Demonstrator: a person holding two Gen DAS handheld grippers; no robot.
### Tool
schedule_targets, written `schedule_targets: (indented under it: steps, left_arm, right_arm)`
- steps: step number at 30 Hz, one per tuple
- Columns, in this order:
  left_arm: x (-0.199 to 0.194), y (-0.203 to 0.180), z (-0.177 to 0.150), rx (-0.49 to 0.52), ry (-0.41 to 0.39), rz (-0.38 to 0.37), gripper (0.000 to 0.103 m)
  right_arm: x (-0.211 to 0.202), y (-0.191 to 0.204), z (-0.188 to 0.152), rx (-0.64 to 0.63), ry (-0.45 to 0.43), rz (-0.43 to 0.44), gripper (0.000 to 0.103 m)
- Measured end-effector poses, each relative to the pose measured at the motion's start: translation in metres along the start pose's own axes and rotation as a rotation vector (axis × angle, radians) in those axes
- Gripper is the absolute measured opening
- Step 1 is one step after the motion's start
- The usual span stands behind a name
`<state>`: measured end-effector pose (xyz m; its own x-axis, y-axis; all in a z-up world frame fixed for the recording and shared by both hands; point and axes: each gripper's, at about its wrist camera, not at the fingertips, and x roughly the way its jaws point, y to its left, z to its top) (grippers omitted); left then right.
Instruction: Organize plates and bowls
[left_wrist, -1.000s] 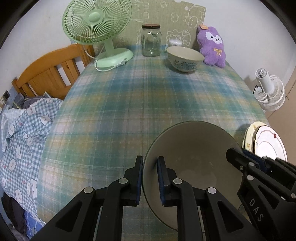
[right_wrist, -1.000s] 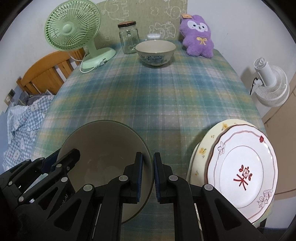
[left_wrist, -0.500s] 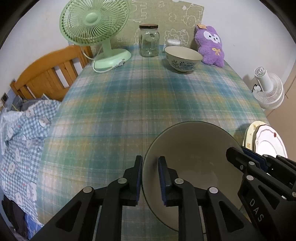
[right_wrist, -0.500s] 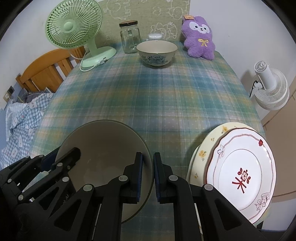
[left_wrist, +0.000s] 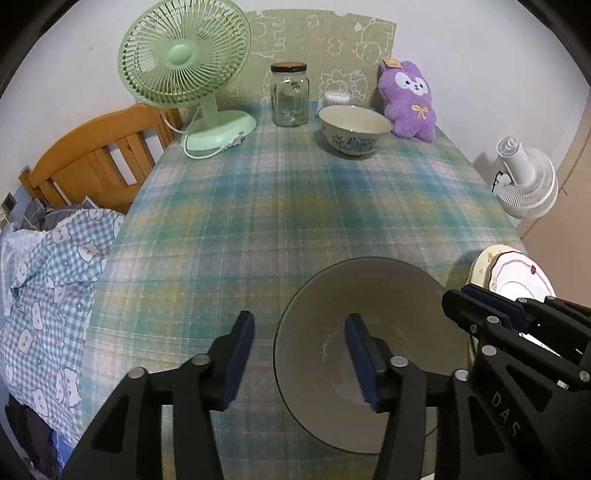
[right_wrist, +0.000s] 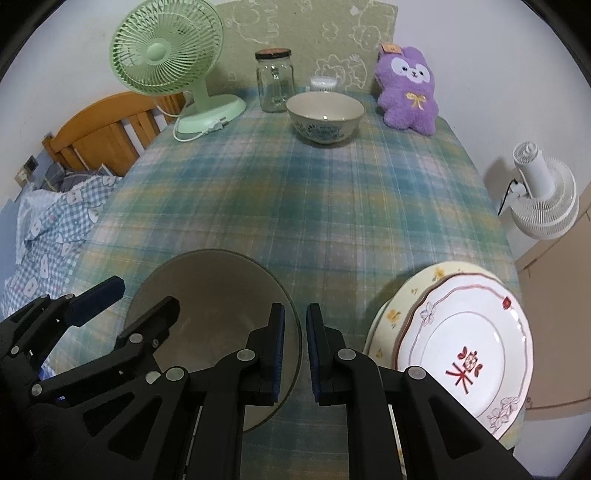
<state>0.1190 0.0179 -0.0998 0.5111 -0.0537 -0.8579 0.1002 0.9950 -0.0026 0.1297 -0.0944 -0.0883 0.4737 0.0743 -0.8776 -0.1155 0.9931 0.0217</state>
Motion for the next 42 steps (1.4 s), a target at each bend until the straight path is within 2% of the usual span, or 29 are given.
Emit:
schedule_targets:
  steps: [10, 15, 19, 22, 25, 28, 31, 34, 35, 36, 38, 42]
  left_arm:
    - [-0.033, -0.010, 0.010, 0.002, -0.083, 0.040, 0.069]
    - [-0.047, -0.017, 0.015, -0.008, -0.116, 0.049, 0.071]
    - [-0.056, -0.022, 0.020, -0.025, -0.116, 0.036, 0.081]
    - [-0.068, -0.029, 0.025, -0.007, -0.152, 0.041, 0.084]
    - [-0.076, -0.036, 0.033, 0.009, -0.174, 0.036, 0.088]
    - [-0.084, -0.035, 0.042, 0.011, -0.193, 0.043, 0.089]
    - [-0.090, -0.031, 0.052, -0.001, -0.210, 0.020, 0.090]
    - [-0.095, -0.027, 0.061, -0.012, -0.220, 0.028, 0.090]
    - [-0.097, -0.025, 0.065, -0.010, -0.226, 0.044, 0.091]
    - [-0.099, -0.023, 0.068, -0.004, -0.234, 0.042, 0.092]
    - [-0.104, -0.020, 0.074, 0.001, -0.242, 0.015, 0.095]
    - [-0.111, -0.016, 0.085, 0.038, -0.274, 0.006, 0.099]
  right_arm:
    - [-0.034, -0.009, 0.012, -0.024, -0.058, 0.023, 0.015]
    - [-0.054, -0.019, 0.020, -0.024, -0.099, 0.027, 0.015]
    - [-0.066, -0.027, 0.029, -0.012, -0.125, 0.040, 0.015]
    - [-0.077, -0.027, 0.035, -0.011, -0.149, 0.042, 0.015]
    - [-0.085, -0.025, 0.041, -0.008, -0.168, 0.032, 0.015]
    - [-0.095, -0.024, 0.050, 0.019, -0.191, 0.014, 0.017]
    - [-0.106, -0.023, 0.058, 0.030, -0.218, -0.017, 0.020]
    - [-0.116, -0.021, 0.066, 0.050, -0.248, -0.066, 0.035]
    - [-0.118, -0.021, 0.067, 0.061, -0.258, -0.077, 0.047]
    - [-0.122, -0.022, 0.070, 0.078, -0.272, -0.079, 0.066]
    - [-0.128, -0.022, 0.073, 0.117, -0.301, -0.082, 0.081]
    - [-0.138, -0.015, 0.083, 0.137, -0.329, -0.117, 0.082]
